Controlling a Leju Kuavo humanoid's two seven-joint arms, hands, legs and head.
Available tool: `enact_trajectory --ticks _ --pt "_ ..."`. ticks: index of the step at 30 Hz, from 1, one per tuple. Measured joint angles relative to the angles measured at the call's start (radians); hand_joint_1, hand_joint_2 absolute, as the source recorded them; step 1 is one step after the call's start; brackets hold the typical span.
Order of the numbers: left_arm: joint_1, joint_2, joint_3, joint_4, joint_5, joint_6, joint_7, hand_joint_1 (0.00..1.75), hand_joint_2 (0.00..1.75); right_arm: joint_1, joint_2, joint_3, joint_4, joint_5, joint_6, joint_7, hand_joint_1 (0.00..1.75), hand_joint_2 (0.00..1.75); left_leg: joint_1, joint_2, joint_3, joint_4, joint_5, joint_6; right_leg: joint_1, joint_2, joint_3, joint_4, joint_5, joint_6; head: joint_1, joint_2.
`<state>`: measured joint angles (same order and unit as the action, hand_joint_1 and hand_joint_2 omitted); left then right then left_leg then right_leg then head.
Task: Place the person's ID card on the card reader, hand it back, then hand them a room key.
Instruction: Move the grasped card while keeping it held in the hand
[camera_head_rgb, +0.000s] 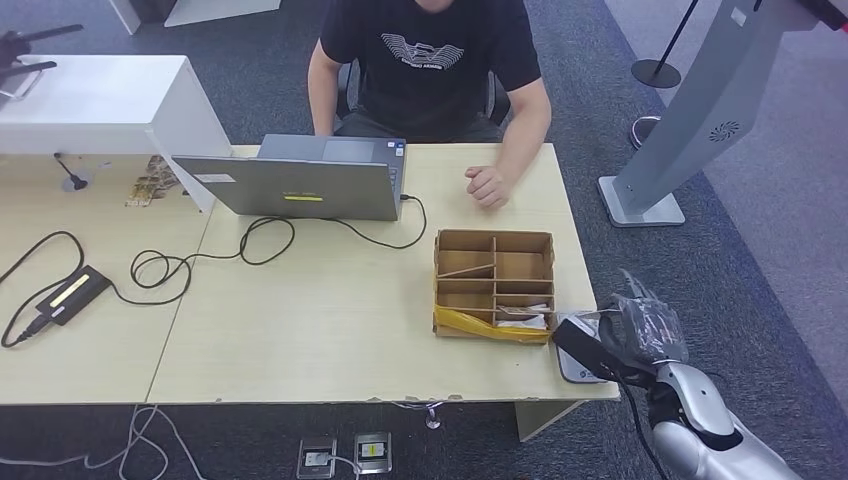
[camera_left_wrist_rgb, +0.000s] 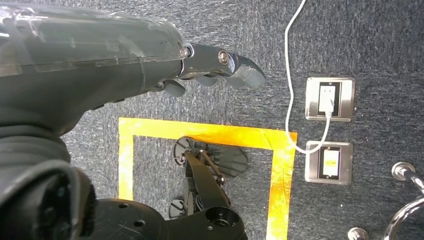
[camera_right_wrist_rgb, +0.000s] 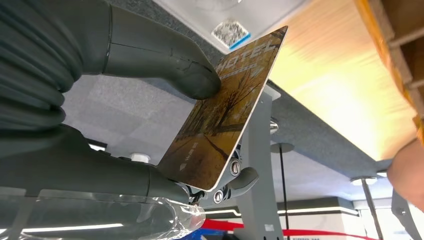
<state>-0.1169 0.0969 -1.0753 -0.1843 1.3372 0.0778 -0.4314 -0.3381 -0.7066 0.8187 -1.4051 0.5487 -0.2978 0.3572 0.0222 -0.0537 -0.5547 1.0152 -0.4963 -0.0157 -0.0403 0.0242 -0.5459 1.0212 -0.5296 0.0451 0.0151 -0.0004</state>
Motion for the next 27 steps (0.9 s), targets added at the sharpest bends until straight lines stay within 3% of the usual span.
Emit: enact_trajectory --ticks 27 --pt "0.0 -0.001 0.006 0.0 0.017 0.0 0.0 0.0 0.0 -0.092 0.072 0.119 0.146 -0.074 -0.039 -0.047 1.75 1.75 0.0 0.0 0.0 0.0 0.0 0.0 0.0 0.0 0.0 0.0 0.0 0.0 0.0 0.0"
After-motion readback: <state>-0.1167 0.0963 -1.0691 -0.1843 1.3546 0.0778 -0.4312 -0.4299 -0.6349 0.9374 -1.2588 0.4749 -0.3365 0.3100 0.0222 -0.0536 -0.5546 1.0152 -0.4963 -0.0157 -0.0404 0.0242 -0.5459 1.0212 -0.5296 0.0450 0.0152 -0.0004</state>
